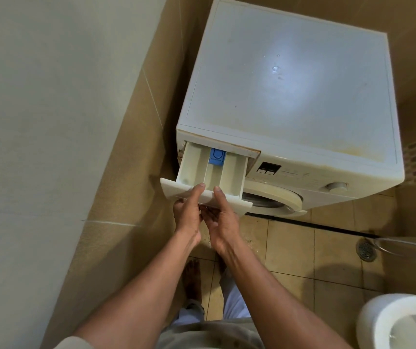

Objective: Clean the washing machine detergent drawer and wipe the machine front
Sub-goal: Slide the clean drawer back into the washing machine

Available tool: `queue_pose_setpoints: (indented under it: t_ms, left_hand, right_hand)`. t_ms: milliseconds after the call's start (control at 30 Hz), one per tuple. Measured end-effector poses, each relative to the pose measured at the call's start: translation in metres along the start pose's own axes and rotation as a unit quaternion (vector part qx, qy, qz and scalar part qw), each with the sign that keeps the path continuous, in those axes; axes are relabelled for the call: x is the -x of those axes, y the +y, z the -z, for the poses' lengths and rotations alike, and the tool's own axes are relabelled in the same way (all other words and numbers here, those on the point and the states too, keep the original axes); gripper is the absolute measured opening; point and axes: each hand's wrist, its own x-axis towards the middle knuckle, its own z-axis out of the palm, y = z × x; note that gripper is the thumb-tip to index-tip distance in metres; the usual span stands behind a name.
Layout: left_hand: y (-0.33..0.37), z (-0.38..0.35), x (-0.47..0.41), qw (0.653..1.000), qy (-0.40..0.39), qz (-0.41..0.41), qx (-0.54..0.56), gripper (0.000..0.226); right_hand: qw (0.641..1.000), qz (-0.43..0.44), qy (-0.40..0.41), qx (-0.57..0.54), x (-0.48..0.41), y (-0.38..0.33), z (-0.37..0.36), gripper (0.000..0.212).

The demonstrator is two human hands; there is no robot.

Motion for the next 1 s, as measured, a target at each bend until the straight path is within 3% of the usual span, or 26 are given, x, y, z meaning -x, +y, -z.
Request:
queue_pose_setpoints:
  t_ms: [233, 433, 700, 1000]
  left_hand:
    - [0.022, -0.036, -0.021, 1.0, -0.005, -0.004, 0.004, 0.054]
    - [0.045, -0.074, -0.047, 1.0, -0.021, -0.001, 0.01, 0.036]
    - [0.053, -0.088, -0.066, 0.999, -0.038, -0.003, 0.005, 0.036]
    - [0.055, -0.09, -0.069, 0.999, -0.05, -0.007, 0.003, 0.036]
  right_hand:
    - [1.0, -0.002, -0.025, 0.011, -0.023, -0.035, -0.025, 0.053]
    - [0.999, 0.007, -0.028, 0.03, -0.054, -0.065, -0.052, 0.059]
    - [0.999, -0.002, -0.017, 0.032, -0.078, -0.081, -0.064, 0.075]
    - [1.0, 0.001, -0.012, 0.018, -0.074, -0.082, -0.068, 0.055]
